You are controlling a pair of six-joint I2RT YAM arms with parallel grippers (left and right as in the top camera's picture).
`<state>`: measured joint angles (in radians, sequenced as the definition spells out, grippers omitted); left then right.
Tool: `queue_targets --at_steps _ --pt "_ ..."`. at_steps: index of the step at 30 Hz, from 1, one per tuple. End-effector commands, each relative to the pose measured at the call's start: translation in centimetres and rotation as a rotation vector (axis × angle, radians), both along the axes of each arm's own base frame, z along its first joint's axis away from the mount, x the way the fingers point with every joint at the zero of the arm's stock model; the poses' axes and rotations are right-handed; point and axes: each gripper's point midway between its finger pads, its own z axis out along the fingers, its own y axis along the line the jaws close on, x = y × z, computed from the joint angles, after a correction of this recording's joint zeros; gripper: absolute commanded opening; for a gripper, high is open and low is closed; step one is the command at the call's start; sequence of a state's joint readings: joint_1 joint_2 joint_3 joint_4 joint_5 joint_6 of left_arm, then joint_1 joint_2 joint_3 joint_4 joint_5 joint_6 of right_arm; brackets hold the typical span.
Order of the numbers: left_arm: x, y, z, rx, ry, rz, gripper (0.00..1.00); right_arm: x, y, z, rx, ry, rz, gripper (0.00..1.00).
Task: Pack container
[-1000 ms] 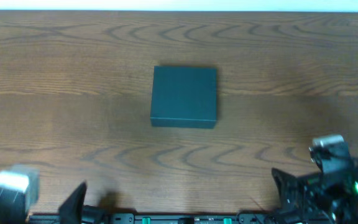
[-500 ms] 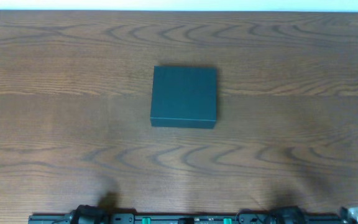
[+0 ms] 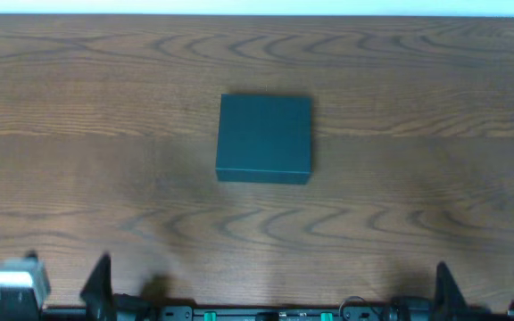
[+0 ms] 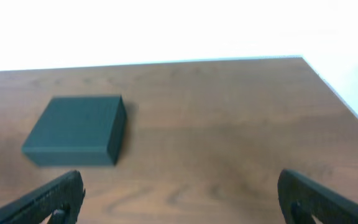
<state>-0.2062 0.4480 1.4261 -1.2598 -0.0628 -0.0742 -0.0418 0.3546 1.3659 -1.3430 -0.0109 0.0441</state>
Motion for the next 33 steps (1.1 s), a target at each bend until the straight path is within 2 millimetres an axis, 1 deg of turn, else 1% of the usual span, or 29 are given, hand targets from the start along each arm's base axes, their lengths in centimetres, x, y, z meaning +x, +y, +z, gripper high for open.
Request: queue_targets --at_steps 1,4,7,8,9,11,12,14,16,17,20,23,24,26,28,33 --pt "2.7 -0.3 -1.6 0.037 0.013 0.006 0.95 2.3 0.0 -1.2 -0.025 0.015 0.012 0.99" --pt "5.6 -1.9 -2.2 0.008 -0.029 -0.047 0.95 4.9 1.3 -2.6 0.004 0.016 0.088 0.99" --pt "8.3 -2.4 -3.6 -0.010 -0.051 -0.039 0.95 7.3 1.7 -4.5 0.058 0.024 0.107 0.99" --pt "8.9 -2.2 -4.4 -0.032 -0.042 -0.015 0.95 8.0 1.9 -4.9 0.079 0.021 0.113 0.99" --pt "9.8 -1.7 -5.9 -0.079 -0.018 0.045 0.95 8.9 2.4 -5.2 0.100 0.005 0.136 0.99" --pt "10.7 -0.8 -8.0 -0.146 0.012 0.145 0.96 9.8 2.8 -5.6 0.107 -0.013 0.166 0.99" --pt "11.3 -0.4 -9.3 -0.192 0.025 0.199 0.95 10.2 2.8 -6.2 0.106 -0.006 0.164 0.99" --pt "12.5 -0.1 -11.0 -0.225 0.013 0.240 0.95 10.8 2.7 -7.9 0.102 0.026 0.159 0.99" --pt "13.5 -0.3 -11.9 -0.228 -0.007 0.236 0.96 11.2 2.6 -9.6 0.107 0.061 0.158 0.99" --pt "13.9 -0.4 -12.5 -0.227 -0.014 0.234 0.96 11.6 2.6 -10.8 0.110 0.083 0.157 0.98" --pt "14.6 -0.5 -13.8 -0.228 -0.021 0.236 0.95 12.7 3.0 -13.5 0.123 0.104 0.180 0.95" --pt "14.6 -0.4 -15.7 -0.211 0.015 0.247 0.95 13.2 3.9 -15.2 0.144 0.100 0.233 0.94" --pt "14.5 -0.4 -16.6 -0.202 0.035 0.248 0.95 13.2 4.2 -15.9 0.158 0.102 0.246 0.93" --pt "14.4 -0.4 -17.9 -0.192 0.067 0.251 0.95 13.1 4.2 -17.1 0.169 0.114 0.239 0.93" --pt "14.2 -0.3 -19.1 -0.182 0.096 0.255 0.96 13.0 4.1 -18.2 0.172 0.128 0.235 0.96" --pt "12.9 0.0 -22.4 -0.150 0.211 0.278 0.95 12.4 4.2 -20.4 0.202 0.177 0.221 0.98"
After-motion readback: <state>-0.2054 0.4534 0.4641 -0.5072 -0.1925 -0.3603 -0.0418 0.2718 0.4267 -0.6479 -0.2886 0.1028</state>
